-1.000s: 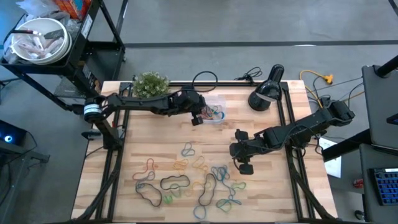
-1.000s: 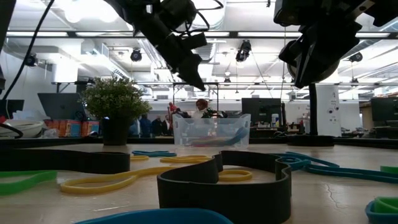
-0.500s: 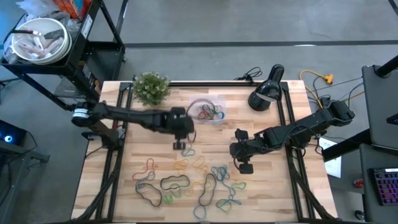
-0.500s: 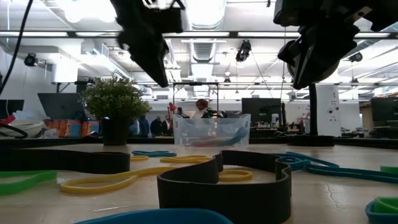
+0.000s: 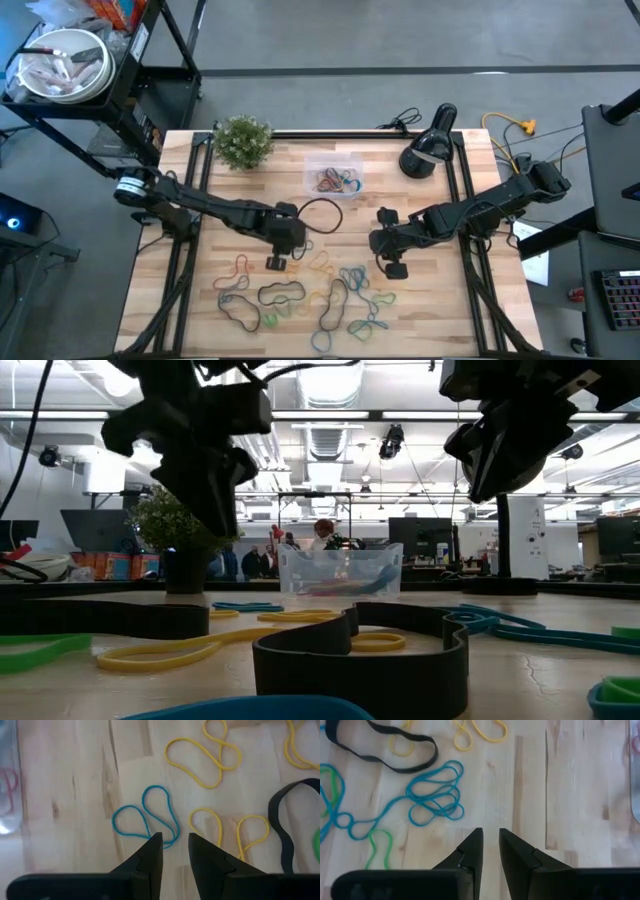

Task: Pick and place rubber bands into bin
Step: Put the blue rubberband into the transparent bin

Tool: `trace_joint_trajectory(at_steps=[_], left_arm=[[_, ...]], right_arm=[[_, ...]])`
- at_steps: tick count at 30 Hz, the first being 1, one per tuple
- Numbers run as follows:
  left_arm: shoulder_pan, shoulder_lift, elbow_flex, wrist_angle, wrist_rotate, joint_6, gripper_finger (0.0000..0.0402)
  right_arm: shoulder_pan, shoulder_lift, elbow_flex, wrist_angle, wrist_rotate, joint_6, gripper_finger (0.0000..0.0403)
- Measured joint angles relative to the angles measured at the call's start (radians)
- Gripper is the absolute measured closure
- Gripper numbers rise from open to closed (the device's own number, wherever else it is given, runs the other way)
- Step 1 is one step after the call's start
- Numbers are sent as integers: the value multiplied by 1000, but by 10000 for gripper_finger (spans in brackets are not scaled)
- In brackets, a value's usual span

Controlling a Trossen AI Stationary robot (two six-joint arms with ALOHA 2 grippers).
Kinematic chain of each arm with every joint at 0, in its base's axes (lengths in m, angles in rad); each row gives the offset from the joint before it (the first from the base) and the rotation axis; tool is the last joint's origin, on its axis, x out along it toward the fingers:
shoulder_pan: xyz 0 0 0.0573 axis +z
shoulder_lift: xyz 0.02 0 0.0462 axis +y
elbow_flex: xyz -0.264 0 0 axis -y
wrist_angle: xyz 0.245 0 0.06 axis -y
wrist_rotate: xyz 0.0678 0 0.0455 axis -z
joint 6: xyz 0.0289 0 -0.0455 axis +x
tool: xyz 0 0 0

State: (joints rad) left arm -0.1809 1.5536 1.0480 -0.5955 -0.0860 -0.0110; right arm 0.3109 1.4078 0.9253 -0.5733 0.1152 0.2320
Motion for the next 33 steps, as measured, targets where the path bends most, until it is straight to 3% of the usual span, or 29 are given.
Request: trace_joint_trajectory(at_steps=[6, 12, 20, 33], left_arm=[[-5, 0, -28, 15, 3, -62, 324], [-6, -5, -27, 15, 2, -70, 324], [-17, -16, -27, 12, 2, -114, 324], [-24, -17, -28, 12, 0, -114, 324]], right_arm=[[1, 41, -3, 85, -71, -123, 346], [1, 162, -3, 162, -195, -240, 346], [1, 316, -4, 162, -204, -196, 346], [0, 291, -3, 199, -202, -164, 346]])
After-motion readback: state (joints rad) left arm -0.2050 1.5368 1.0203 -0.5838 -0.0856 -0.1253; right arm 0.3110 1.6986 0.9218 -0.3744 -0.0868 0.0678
